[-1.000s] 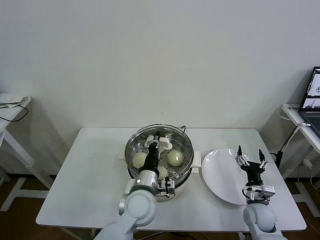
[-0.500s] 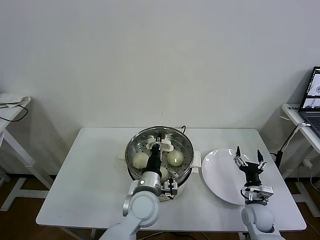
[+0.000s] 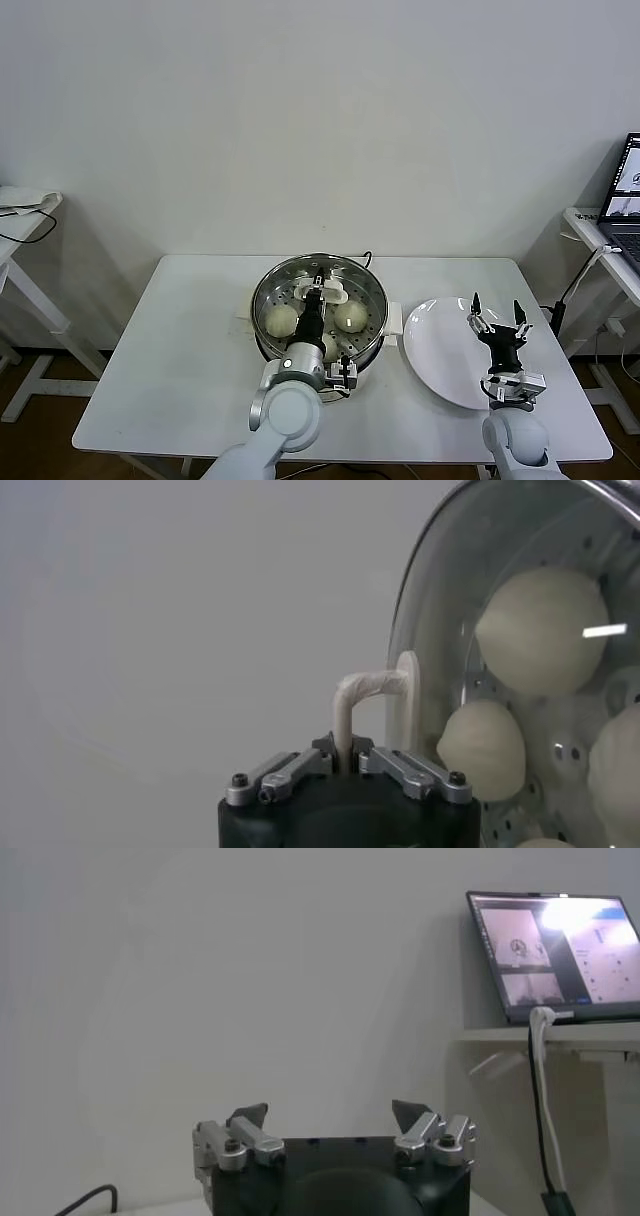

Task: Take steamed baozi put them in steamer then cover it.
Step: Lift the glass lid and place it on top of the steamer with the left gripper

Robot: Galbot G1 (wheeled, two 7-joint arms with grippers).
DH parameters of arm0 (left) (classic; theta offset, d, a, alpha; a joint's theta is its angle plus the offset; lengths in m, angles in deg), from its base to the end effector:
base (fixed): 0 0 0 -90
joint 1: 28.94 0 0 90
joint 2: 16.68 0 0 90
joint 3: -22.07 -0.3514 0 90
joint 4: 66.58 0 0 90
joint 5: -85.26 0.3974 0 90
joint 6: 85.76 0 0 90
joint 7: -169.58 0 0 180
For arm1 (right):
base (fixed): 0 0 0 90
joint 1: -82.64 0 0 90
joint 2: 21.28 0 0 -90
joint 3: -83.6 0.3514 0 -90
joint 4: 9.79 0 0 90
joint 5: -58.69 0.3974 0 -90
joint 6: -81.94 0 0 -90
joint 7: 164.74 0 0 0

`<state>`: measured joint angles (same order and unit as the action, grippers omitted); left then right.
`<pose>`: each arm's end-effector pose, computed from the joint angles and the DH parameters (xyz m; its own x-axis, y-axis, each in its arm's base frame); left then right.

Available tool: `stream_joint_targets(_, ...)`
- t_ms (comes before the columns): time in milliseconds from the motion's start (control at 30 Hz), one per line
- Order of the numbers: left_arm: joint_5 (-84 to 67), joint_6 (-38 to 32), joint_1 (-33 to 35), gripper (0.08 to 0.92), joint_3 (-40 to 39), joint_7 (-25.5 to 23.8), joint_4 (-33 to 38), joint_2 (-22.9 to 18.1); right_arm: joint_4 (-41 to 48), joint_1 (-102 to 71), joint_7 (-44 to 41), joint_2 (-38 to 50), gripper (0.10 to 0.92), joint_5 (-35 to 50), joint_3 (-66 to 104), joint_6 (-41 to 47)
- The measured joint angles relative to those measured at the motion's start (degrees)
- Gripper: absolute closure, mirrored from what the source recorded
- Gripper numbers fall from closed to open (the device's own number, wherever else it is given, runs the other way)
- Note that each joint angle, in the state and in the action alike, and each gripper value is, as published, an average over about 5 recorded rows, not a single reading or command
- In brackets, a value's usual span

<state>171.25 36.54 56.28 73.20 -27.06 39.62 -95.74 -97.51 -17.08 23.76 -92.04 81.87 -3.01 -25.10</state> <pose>0.3196 -0.1895 -0.2559 -0.9892 0.1436 0.0297 0.0303 0.0021 0.9995 0.3335 -0.1432 -0.4010 -0.9674 0.2326 -0.0998 0.2262 0.9714 0.0720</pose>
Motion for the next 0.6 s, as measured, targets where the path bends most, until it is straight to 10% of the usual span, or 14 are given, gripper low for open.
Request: stream_joint_targets(600, 0.3, -0.2, 0.2, 0.804, 0.3, 0.4, -1.1, -0.1, 0.5, 0.5, -0.1, -0.3, 0.203, -0.2, -0.1, -0.2)
